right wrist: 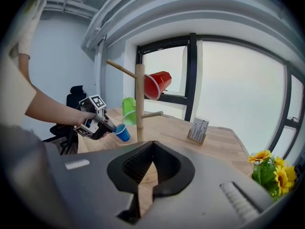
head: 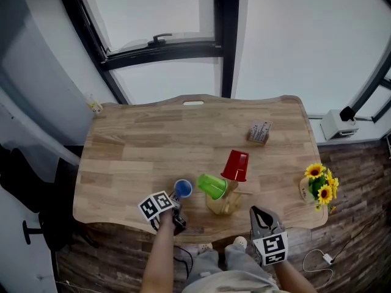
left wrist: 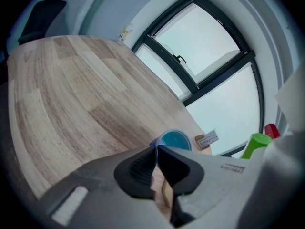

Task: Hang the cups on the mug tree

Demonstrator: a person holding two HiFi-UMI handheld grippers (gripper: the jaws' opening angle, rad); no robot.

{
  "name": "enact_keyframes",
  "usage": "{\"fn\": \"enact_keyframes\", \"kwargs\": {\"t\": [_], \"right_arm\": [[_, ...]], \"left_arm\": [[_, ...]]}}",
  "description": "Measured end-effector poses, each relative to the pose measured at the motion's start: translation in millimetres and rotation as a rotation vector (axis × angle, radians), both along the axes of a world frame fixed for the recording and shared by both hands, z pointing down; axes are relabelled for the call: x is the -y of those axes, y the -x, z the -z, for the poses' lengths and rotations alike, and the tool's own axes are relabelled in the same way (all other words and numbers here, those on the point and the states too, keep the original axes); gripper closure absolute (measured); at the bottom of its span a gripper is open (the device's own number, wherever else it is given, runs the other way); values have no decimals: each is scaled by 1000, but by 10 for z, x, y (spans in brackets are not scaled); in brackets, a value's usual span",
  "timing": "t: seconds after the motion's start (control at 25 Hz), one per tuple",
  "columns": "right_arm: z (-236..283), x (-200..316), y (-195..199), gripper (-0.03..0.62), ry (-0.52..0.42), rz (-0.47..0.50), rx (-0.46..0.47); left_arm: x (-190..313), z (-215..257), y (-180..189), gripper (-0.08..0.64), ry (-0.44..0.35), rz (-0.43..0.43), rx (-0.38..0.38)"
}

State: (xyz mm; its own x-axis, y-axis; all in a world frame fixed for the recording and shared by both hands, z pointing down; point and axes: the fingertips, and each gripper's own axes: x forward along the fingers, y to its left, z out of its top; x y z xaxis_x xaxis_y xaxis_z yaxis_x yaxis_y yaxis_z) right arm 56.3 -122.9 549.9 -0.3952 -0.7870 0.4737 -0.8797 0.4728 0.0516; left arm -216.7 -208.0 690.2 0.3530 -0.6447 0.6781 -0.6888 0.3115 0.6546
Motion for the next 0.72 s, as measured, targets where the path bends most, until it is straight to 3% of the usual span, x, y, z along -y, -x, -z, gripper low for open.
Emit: {"fn": "enact_keyframes", "kwargs": {"t": [0.44, 0.72], "right_arm": [[73, -151, 43, 591, -17, 47, 16], [123, -269, 119, 591, -41, 97, 10]], "left_arm": [[-457, 110, -57, 541, -15, -36, 45], [-761, 225, -99, 541, -34, -116, 133]]}}
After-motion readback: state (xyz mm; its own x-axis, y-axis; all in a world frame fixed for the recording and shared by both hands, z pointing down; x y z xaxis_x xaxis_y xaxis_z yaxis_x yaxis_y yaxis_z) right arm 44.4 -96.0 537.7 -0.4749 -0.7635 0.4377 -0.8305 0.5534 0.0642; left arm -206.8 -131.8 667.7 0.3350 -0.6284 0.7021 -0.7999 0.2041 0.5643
